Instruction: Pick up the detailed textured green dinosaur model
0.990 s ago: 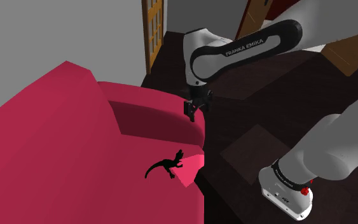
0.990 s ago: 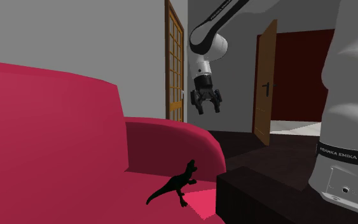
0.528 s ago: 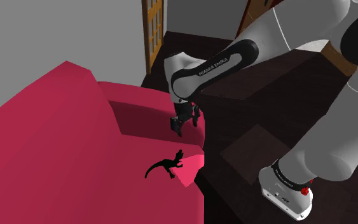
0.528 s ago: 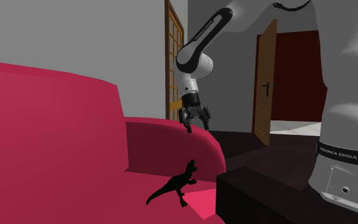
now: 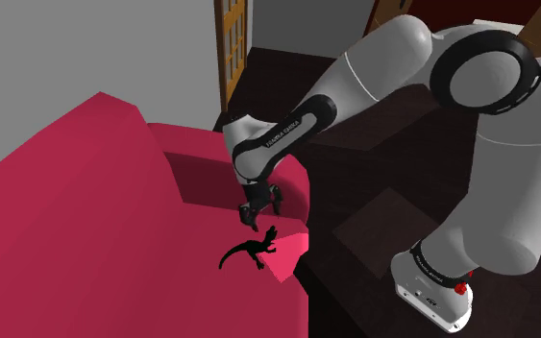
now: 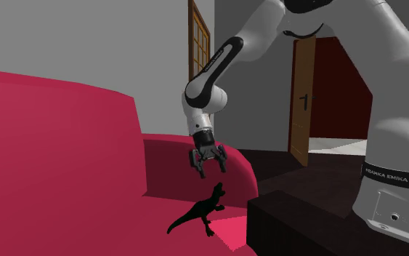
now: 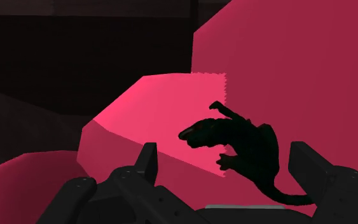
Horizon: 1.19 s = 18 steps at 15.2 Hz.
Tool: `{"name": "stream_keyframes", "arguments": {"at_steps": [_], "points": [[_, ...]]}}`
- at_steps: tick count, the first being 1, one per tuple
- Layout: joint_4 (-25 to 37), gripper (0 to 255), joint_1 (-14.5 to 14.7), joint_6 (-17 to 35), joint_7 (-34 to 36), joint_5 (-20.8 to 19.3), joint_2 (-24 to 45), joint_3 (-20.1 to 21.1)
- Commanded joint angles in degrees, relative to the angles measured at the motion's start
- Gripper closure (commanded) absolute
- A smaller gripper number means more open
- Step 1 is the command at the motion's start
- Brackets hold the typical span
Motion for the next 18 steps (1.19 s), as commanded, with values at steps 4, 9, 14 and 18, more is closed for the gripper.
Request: {"name": "stream_keyframes", "arguments": {"at_steps": [4, 9, 14, 18], "points": [[8.0, 0, 3.3, 0.6, 1.6, -0.7, 11.5, 0.3], [10.6, 0, 0.8, 2.3, 3.8, -4.6, 17.1, 3.5], [11.6, 0, 1.1, 3.7, 3.8, -5.3, 19.6, 3.1], [12.0, 255, 1.4, 3.4, 4.1, -5.2, 19.6, 3.2]]}}
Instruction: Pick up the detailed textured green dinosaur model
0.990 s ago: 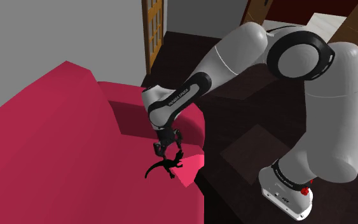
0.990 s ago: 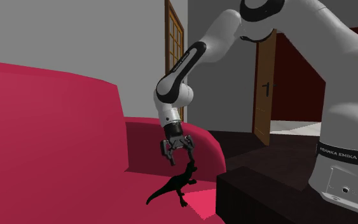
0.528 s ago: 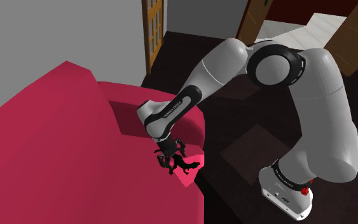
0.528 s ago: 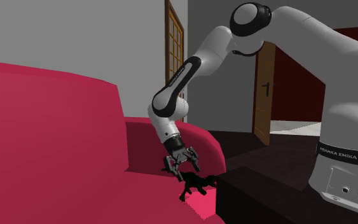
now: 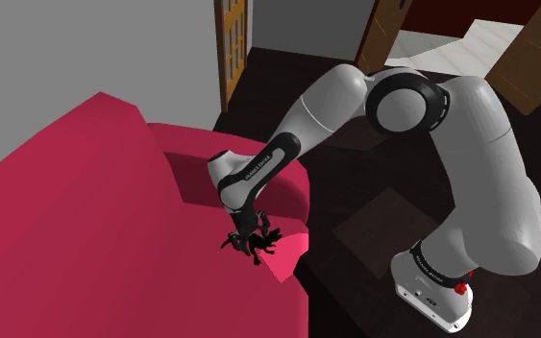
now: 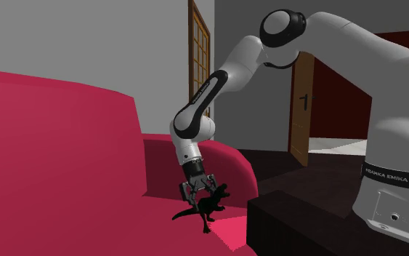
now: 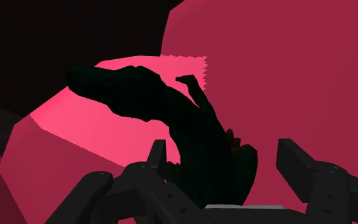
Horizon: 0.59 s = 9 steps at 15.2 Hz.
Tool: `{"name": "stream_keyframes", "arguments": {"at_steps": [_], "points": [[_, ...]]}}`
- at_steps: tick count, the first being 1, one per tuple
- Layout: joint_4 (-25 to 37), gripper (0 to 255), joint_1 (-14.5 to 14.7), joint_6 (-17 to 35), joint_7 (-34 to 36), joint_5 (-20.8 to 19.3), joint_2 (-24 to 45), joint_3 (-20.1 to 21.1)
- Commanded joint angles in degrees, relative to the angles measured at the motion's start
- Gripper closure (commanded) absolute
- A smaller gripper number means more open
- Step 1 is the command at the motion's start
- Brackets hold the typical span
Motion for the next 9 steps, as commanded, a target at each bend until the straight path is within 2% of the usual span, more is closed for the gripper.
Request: {"name": "stream_keyframes", "arguments": {"at_steps": [1, 4, 9], "points": [[-0.1, 255, 0.4, 2.1, 0.0, 0.2, 0.5, 0.4], [1.1, 255, 0.6, 1.6, 0.0, 0.1, 1.2, 0.3], [-1.3, 255, -0.4, 1.1, -0.2, 0.5, -1.7, 0.8]]}}
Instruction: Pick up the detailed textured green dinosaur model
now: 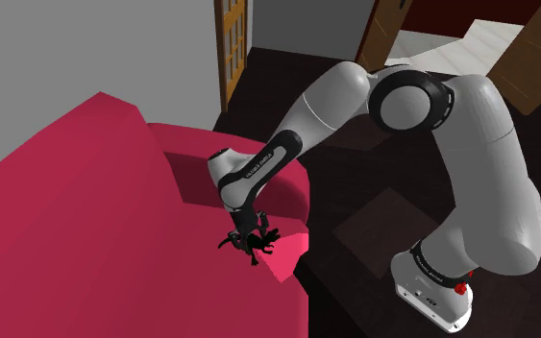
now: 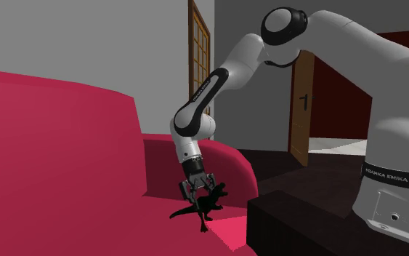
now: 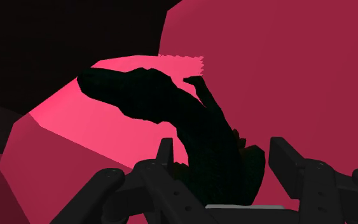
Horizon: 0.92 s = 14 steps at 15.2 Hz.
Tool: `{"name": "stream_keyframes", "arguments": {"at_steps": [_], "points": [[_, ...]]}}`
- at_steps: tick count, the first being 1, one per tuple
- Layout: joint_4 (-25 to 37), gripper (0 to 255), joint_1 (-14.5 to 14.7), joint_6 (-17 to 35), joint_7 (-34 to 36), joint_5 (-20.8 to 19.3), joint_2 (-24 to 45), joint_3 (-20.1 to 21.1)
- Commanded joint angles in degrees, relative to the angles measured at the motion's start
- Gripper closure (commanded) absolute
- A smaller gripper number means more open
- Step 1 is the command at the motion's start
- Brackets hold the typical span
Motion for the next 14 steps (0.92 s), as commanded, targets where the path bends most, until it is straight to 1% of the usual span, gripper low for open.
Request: {"name": "stream_keyframes", "arguments": {"at_steps": [1, 12, 14], "points": [[-0.9, 255, -0.2, 0.1, 0.1, 0.4, -1.3, 0.5], [-3.0, 255, -1.7, -4.7, 0.3, 2.2, -8.5, 2.3], [-3.0, 255, -1.7, -4.8, 0.3, 2.2, -8.6, 2.3]]}}
